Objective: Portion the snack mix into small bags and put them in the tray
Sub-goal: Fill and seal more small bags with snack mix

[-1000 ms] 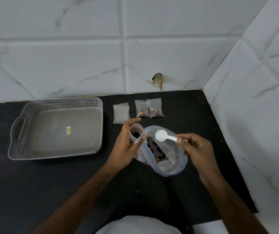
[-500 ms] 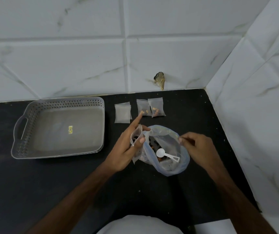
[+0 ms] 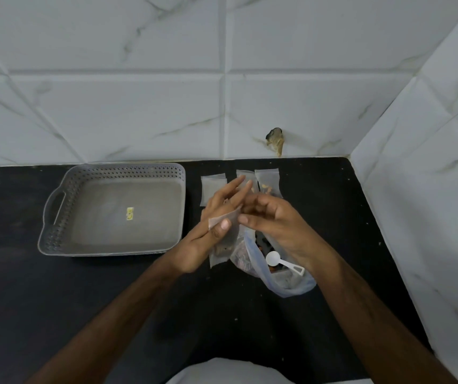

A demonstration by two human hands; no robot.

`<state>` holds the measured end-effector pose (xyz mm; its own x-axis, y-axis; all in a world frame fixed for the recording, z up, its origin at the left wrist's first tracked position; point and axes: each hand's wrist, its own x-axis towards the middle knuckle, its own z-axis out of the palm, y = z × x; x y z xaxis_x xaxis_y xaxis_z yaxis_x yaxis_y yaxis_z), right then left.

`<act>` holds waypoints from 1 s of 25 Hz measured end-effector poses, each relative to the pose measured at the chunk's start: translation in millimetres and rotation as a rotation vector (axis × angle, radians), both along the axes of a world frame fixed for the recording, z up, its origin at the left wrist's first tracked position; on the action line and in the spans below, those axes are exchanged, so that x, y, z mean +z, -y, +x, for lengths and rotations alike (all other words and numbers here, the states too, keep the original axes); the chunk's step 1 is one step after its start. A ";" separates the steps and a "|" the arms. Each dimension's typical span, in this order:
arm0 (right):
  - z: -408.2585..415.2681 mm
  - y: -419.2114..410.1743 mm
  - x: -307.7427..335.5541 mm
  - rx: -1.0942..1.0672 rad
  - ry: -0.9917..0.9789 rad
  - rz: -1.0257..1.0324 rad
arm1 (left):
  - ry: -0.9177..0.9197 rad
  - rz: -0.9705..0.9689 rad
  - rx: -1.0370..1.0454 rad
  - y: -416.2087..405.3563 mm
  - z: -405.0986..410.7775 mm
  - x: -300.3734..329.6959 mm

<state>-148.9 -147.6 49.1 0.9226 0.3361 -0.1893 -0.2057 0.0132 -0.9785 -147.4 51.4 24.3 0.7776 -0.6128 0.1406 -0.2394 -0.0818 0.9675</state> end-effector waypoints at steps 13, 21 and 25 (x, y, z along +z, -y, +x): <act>5.5 -10.2 23.3 -0.142 0.521 -0.482 | -0.032 -0.169 0.381 -2.5 12.8 -9.1; 7.4 -8.0 19.8 -0.259 0.419 -0.398 | -0.324 -0.350 0.330 10.5 6.0 2.9; 8.7 -6.0 15.6 -0.200 0.298 -0.329 | -0.269 -0.323 0.275 8.0 10.2 -1.3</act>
<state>-140.2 -141.6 64.7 0.9932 0.1132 0.0267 0.0593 -0.2956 -0.9535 -137.2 43.4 23.0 0.9389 -0.3386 0.0613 0.0108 0.2070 0.9783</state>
